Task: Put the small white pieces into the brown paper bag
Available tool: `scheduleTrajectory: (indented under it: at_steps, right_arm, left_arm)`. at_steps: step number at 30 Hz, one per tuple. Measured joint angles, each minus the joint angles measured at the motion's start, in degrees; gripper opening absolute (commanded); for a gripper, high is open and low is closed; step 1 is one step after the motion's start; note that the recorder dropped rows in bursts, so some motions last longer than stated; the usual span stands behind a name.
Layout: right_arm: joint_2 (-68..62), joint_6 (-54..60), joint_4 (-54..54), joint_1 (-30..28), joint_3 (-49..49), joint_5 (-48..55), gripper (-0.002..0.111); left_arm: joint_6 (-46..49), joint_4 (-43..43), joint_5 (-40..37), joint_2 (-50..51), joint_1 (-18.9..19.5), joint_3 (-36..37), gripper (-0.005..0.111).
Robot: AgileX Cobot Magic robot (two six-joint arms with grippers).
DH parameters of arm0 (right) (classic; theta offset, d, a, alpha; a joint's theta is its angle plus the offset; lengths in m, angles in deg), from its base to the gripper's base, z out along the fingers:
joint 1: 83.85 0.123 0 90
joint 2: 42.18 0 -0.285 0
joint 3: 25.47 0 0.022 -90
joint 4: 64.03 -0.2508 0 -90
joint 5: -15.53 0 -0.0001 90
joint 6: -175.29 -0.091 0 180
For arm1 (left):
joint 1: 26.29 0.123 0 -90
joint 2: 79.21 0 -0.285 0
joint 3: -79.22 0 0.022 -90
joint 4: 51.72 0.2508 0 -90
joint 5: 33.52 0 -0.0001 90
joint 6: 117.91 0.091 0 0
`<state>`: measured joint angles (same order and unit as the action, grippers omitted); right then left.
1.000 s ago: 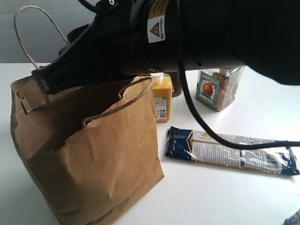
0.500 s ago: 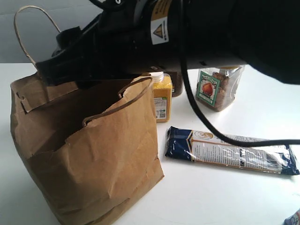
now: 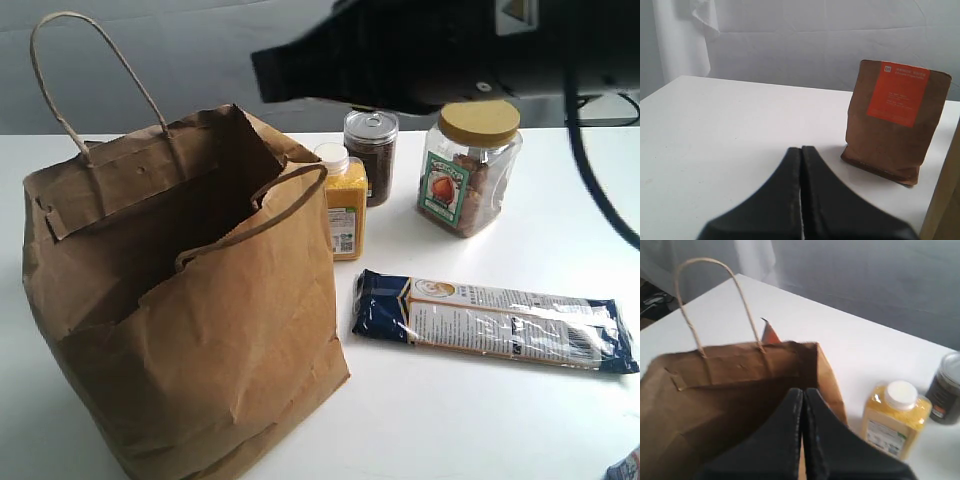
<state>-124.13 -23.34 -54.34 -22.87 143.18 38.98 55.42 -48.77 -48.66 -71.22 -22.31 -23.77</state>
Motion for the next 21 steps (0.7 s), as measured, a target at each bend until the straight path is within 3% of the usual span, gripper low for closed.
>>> scheduleTrajectory:
  at_steps: [8,21]
  right_arm:
    - [8.3,-0.6,0.0,-8.2,-14.6,-4.2,0.0]
    - [29.0,0.0,-0.6,-26.7,-37.4,-8.5,0.0]
  left_arm:
    - [0.0,0.0,0.0,0.0,0.0,0.0,0.0]
    - [0.0,0.0,0.0,0.0,0.0,0.0,0.0]
